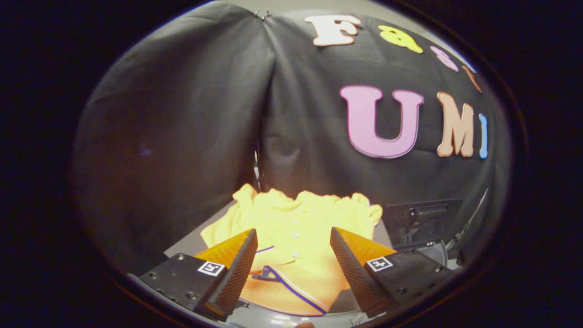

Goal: Put the clothes into the washing machine and then close the washing machine lid.

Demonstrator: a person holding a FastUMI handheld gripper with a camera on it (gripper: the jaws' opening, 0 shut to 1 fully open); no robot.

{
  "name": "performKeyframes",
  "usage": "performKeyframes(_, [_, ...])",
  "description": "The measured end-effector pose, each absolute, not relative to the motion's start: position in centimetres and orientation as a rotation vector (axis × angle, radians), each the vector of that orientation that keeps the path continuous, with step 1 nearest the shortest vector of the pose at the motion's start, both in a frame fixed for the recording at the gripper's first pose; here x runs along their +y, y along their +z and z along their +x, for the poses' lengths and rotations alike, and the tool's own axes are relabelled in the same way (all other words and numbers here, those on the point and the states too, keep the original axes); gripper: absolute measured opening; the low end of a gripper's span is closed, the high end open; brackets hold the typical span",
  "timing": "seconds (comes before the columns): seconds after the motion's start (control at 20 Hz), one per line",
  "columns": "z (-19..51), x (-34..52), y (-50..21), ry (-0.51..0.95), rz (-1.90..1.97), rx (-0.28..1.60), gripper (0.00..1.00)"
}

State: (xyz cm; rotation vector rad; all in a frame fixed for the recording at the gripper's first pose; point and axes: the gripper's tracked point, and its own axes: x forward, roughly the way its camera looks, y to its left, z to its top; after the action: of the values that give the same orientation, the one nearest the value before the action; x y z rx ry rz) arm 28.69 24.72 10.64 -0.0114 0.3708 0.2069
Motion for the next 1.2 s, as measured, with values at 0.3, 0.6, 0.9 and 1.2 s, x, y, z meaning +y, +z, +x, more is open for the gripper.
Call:
performKeyframes(0.3, [35.3, 24.7, 7.2, 0.136, -0.122, 0.498, 0.97])
performKeyframes(0.6, [36.7, 25.1, 2.9, 0.167, 0.04, 0.675, 0.95])
performKeyframes(0.9, [34.6, 22.6, 4.1, 0.163, -0.002, 0.674, 0.28])
performKeyframes(1.2, [29.1, 20.9, 4.5, 0.323, 0.059, 0.645, 0.06])
